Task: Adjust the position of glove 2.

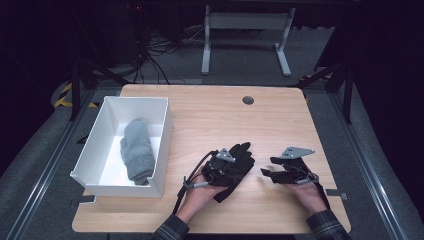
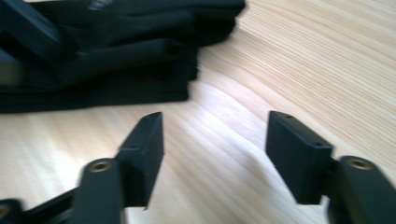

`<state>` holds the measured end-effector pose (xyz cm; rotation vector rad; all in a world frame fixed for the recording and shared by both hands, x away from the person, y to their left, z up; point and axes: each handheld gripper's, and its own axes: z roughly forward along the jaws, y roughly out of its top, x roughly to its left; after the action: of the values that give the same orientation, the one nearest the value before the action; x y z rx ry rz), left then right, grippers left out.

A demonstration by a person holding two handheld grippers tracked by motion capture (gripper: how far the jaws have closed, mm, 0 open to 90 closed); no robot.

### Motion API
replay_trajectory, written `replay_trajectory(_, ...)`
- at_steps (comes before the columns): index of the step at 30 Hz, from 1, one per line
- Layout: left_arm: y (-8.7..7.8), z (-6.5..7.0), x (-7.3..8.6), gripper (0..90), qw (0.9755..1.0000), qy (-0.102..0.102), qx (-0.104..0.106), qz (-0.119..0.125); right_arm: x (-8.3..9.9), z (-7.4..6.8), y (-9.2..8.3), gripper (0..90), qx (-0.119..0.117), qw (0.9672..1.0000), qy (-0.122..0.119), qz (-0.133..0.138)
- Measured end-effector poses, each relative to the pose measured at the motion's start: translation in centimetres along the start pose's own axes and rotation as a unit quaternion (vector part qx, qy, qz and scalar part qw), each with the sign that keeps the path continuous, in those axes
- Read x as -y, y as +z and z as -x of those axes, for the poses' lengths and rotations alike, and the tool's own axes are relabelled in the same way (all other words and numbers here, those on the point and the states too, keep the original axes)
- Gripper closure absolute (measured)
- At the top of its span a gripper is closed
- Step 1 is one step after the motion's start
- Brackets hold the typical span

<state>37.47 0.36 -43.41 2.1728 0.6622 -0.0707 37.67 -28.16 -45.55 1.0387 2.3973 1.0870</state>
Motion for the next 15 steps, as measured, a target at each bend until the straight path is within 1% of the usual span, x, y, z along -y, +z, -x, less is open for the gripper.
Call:
replay_trajectory(1,-0.4,-0.2,0.0,75.0,1.0000,0.000,-0.005,0.005,0.1,0.3,0.1,30.9,0.006,1.0000,0.006,-0.001)
replay_trajectory(2,-0.8,-0.4,-0.1,77.7,0.9999,-0.002,-0.014,0.008,0.2,0.5,0.1,28.8,0.011,0.9999,0.007,-0.002)
replay_trajectory(3,-1.2,-0.7,-0.1,78.8,0.9997,-0.003,-0.023,0.011,0.3,0.6,0.1,26.9,0.018,0.9998,0.007,-0.003)
replay_trajectory(4,-1.4,-0.9,-0.1,77.9,0.9994,-0.006,-0.031,0.015,0.3,0.7,0.2,25.7,0.025,0.9997,0.007,-0.003)
replay_trajectory(5,-1.8,-1.3,0.0,75.0,0.9989,-0.008,-0.044,0.017,0.4,0.8,0.2,25.3,0.027,0.9996,0.007,-0.003)
replay_trajectory(7,-2.2,-1.9,0.1,64.0,0.9978,-0.008,-0.064,0.018,0.5,0.9,0.3,24.0,0.036,0.9993,0.005,-0.006)
replay_trajectory(9,-2.4,-2.4,0.3,55.9,0.9971,-0.009,-0.073,0.019,0.6,0.9,0.4,23.4,0.038,0.9992,0.003,-0.010)
replay_trajectory(11,-2.5,-2.9,0.5,45.1,0.9970,-0.016,-0.075,0.015,0.6,0.9,0.6,22.5,0.042,0.9990,0.001,-0.015)
replay_trajectory(13,-2.4,-3.1,0.7,37.9,0.9971,-0.020,-0.073,0.010,0.7,1.0,0.7,21.0,0.047,0.9987,0.002,-0.018)
replay_trajectory(15,-2.2,-3.2,0.8,30.7,0.9969,-0.021,-0.075,0.000,0.8,1.1,0.7,20.6,0.045,0.9988,0.007,-0.017)
